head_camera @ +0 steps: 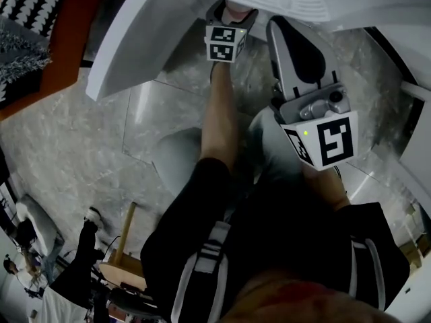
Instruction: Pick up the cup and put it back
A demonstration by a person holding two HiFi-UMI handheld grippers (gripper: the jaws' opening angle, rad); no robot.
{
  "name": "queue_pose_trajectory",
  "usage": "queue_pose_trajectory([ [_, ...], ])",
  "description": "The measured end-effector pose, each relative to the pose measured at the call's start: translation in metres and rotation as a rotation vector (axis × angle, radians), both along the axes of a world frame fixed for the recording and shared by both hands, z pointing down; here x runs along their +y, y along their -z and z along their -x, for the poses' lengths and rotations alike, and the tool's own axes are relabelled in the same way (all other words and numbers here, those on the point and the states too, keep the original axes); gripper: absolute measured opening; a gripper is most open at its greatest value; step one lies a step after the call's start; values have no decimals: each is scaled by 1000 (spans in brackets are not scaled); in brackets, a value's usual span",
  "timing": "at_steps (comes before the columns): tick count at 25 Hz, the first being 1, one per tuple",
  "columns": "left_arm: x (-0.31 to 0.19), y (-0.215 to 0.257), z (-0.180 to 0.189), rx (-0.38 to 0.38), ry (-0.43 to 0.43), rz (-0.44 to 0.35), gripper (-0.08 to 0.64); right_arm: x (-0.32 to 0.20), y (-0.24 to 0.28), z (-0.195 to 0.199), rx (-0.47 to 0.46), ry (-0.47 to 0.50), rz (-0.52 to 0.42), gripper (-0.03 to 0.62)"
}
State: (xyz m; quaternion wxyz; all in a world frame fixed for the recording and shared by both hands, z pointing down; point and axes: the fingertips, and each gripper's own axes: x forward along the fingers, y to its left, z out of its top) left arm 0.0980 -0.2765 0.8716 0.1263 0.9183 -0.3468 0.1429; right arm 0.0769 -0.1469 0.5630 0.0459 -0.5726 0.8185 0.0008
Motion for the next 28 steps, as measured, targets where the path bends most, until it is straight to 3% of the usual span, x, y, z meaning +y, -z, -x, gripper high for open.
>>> queue_pose_trajectory([
  [12,-12,-31,-21,-28,-90,-35,362,0,-5,8,70,15,-11,11],
  [17,-6,-38,-17,-23,-103,33,362,2,-3,14,106,26,-37,11],
  [21,-4,-30,0,4,-61,31,362,4,-2,19,105,38,-48,11],
  [25,8,-23,26,57,44,107,362,7,1,19,94,25,-62,11],
  [28,20,-10,42,80,103,116,362,11,5,25,86,26,-81,11],
])
